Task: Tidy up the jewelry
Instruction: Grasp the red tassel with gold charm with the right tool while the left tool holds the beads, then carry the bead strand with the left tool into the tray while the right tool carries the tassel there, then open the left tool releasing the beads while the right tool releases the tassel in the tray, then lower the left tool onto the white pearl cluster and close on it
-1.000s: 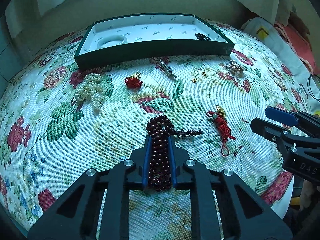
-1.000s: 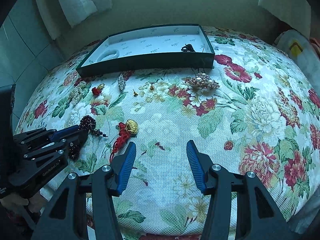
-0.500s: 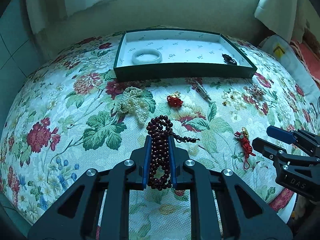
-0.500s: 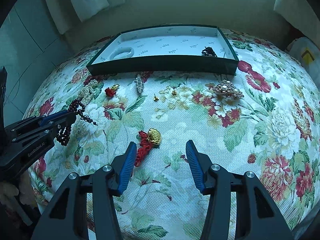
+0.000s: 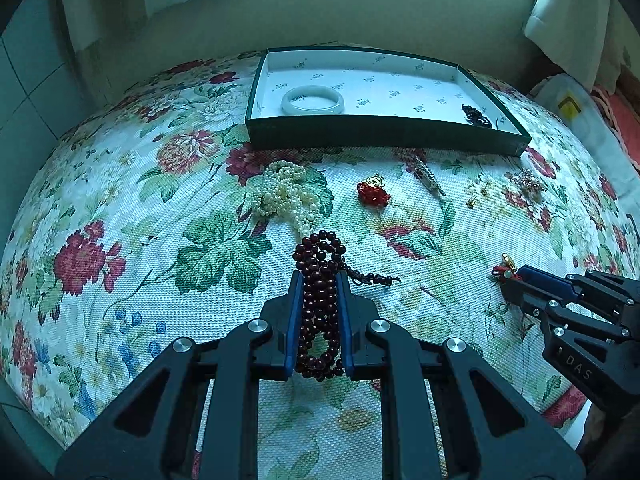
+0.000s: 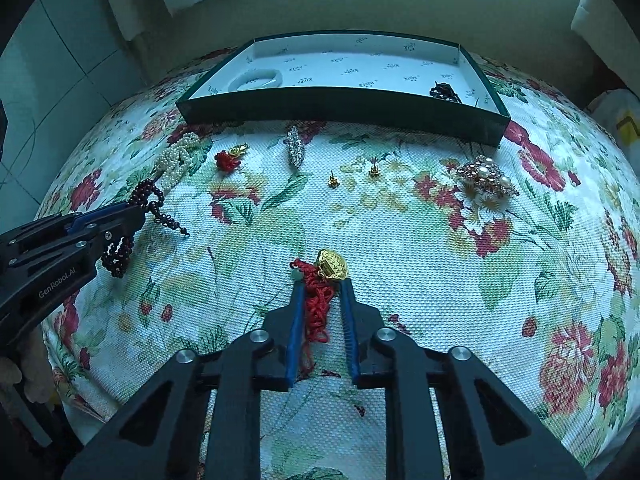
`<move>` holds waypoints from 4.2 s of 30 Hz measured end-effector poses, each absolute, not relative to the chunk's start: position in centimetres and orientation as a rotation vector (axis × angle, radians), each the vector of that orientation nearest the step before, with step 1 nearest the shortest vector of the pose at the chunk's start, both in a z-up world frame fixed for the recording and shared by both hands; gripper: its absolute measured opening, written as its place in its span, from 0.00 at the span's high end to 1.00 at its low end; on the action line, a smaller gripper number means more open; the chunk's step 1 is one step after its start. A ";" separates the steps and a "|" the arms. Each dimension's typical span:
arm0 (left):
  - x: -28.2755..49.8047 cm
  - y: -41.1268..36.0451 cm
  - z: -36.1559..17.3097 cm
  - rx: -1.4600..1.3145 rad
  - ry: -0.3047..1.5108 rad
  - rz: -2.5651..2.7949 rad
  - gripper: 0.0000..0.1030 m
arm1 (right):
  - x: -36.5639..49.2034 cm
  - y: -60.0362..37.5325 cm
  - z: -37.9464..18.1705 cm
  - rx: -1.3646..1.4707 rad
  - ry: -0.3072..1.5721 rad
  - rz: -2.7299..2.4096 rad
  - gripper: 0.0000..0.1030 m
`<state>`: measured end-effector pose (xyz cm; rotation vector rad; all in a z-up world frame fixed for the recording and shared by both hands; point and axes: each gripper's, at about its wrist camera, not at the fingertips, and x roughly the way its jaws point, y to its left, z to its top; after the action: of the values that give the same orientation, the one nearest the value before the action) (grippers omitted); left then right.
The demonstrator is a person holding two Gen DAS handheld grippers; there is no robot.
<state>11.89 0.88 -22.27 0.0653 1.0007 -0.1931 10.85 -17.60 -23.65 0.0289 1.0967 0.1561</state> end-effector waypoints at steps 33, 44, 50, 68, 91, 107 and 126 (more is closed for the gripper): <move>16.5 -3.2 -16.7 0.063 0.878 -0.289 0.85 | 15.2 -20.5 -16.5 0.067 0.871 0.120 0.89; 25.2 -7.5 -17.1 0.090 0.848 -0.303 0.85 | 23.6 -22.0 -16.8 0.059 0.822 0.094 0.89; 29.2 -8.6 -20.2 0.097 0.890 -0.280 0.84 | 27.3 -22.7 -19.9 0.068 0.875 0.078 0.89; 30.8 -8.6 -24.3 0.098 0.958 -0.244 0.44 | 28.8 -22.3 -24.5 0.072 0.968 0.078 0.88; 28.1 -7.4 -21.5 0.047 0.939 -0.264 0.24 | 25.3 -24.0 -19.7 0.124 0.890 0.056 0.52; 20.2 -1.4 -20.8 -0.009 0.978 -0.183 0.24 | 18.2 -24.7 -19.8 0.144 0.937 0.035 0.52; 18.1 1.6 -21.9 -0.023 1.003 -0.114 0.24 | 15.0 -24.3 -21.7 0.146 0.998 0.045 0.52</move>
<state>18.10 1.62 -21.92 -0.0227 1.0026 -0.1141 15.02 -24.35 -21.70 0.1461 0.9978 0.0446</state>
